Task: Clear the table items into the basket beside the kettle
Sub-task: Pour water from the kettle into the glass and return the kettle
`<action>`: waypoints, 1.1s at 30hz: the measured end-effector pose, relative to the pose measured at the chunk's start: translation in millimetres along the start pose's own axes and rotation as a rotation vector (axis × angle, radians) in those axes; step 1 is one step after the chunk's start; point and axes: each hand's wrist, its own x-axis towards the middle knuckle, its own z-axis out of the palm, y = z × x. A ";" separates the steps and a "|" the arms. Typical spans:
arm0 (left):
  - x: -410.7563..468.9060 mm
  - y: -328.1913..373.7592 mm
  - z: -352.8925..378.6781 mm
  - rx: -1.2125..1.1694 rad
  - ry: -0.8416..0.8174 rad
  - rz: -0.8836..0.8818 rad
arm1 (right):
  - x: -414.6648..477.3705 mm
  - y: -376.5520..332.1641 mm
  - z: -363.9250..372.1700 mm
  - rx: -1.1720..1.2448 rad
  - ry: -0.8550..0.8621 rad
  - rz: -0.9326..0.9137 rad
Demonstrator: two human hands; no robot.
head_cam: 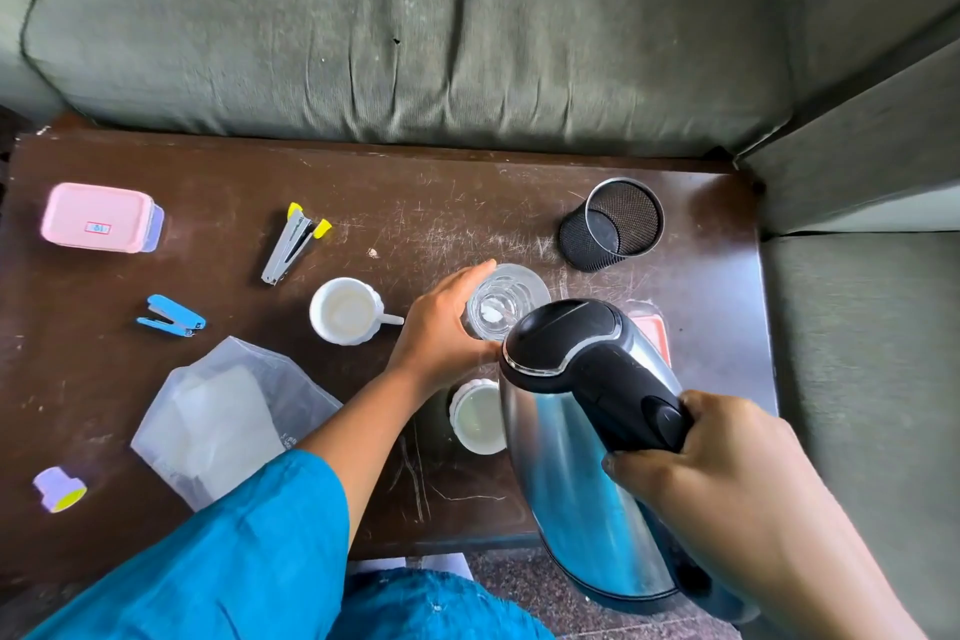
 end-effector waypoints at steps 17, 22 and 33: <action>-2.8 6.5 1.2 0.051 0.015 0.001 | 6.0 2.1 -1.0 -0.016 0.022 -0.075; -3.5 6.2 1.3 0.048 0.015 -0.003 | 6.9 1.6 -1.1 -0.039 0.009 -0.081; -2.6 3.0 5.0 0.026 0.016 -0.029 | 13.0 9.4 -7.0 -0.021 -0.072 -0.027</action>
